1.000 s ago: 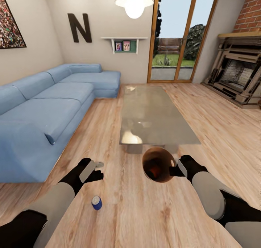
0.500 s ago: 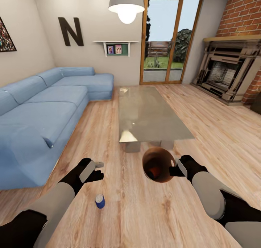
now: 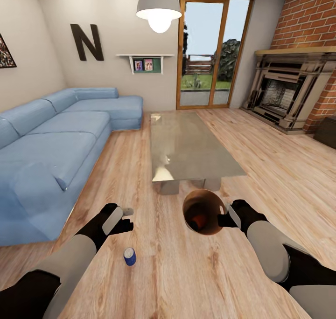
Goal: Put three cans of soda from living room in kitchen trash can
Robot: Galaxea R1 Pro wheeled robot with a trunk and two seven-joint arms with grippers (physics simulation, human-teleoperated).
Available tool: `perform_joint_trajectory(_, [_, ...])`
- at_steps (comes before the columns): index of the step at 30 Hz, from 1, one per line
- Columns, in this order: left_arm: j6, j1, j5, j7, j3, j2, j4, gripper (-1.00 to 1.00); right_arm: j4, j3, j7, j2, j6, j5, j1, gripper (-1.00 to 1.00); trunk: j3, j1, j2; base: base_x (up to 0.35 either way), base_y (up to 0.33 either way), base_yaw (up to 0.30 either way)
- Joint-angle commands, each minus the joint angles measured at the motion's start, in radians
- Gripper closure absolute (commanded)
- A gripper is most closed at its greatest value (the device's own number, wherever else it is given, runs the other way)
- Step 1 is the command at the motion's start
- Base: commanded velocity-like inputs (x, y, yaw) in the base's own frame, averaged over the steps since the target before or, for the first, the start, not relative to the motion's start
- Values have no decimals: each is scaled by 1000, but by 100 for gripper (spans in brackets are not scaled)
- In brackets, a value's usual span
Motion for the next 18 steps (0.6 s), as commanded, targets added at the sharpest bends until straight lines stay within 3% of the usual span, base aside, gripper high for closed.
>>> perform_joint_trajectory(1, [-1, 0, 0, 0, 0, 0, 0, -100, -1, -4, 3, 0, 0, -13, -1, 100, 0, 0, 0, -3, 2, -2])
perform_joint_trajectory(8, [-6, 0, 0, -2, -1, 0, 7, -100, -1, -4, 3, 0, 0, -12, -1, 100, 0, 0, 0, 0, 0, 0])
perform_joint_trajectory(18, [-15, 0, -1, -55, -2, 0, 76, -100, -2, -4, 3, -1, 0, -12, -1, 100, -2, 0, 0, 0, 0, 0])
